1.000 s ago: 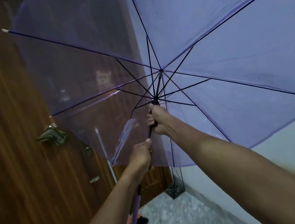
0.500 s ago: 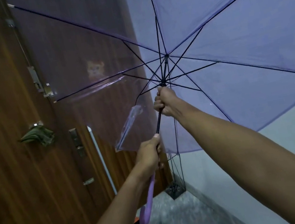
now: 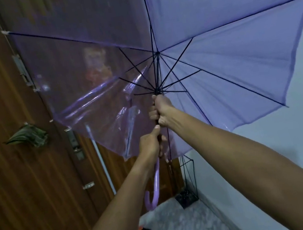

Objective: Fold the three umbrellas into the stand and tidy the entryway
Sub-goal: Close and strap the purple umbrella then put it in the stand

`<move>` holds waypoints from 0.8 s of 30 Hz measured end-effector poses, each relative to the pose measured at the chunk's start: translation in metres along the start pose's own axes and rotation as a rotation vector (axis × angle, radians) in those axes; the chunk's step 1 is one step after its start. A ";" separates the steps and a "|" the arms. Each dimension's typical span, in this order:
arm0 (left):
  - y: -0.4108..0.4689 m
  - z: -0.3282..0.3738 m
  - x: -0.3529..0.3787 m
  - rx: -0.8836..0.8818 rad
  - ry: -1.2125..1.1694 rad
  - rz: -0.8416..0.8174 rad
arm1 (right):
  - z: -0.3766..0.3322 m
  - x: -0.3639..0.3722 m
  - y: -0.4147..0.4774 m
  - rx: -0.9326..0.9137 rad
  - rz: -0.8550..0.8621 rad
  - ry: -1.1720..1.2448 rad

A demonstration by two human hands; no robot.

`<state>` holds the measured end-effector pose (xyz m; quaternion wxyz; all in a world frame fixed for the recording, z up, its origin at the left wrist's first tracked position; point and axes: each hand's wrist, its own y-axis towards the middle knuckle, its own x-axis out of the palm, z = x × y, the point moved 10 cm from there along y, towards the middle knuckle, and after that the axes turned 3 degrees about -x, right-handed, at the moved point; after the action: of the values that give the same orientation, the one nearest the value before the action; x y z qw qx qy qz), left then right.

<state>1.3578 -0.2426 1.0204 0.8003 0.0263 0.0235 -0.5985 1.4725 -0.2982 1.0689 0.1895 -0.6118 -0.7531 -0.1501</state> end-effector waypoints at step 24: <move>0.078 0.012 -0.006 -0.003 0.087 0.141 | 0.010 0.009 0.050 0.062 -0.058 0.076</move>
<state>1.4306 -0.2158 1.0337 0.8387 0.0529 0.0572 -0.5390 1.5192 -0.2755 1.0636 0.2324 -0.5776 -0.7670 -0.1550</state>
